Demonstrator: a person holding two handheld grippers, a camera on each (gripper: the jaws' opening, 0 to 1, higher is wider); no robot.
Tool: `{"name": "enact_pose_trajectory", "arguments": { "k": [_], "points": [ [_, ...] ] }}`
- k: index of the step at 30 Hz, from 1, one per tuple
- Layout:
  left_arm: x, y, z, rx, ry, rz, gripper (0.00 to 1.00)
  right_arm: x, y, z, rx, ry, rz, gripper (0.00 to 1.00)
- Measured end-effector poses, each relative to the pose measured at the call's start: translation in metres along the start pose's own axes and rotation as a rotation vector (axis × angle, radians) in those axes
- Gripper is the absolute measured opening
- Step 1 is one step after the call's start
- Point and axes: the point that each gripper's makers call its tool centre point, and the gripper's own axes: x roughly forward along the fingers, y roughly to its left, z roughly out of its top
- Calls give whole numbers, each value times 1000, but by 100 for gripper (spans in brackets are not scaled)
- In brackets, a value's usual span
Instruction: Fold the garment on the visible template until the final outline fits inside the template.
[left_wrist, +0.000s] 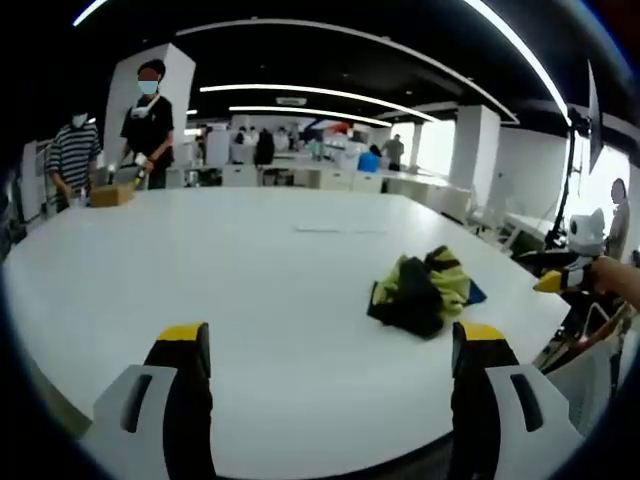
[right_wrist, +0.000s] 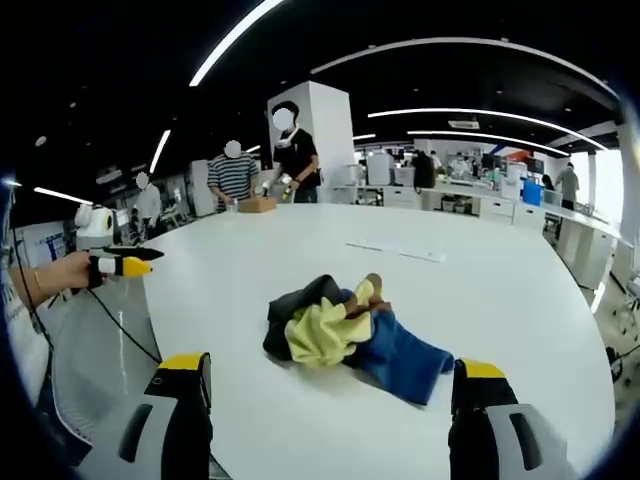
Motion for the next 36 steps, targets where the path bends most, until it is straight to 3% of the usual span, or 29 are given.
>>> {"name": "enact_pose_trajectory", "arguments": {
  "k": [10,36],
  "points": [
    [-3,1,-2,16,6,7,96,-1,6,-5,-29,26,19,99],
    [0,-1,-2,42,8,-8,90,-1,5,-4,-9,0,27,99]
  ]
}}
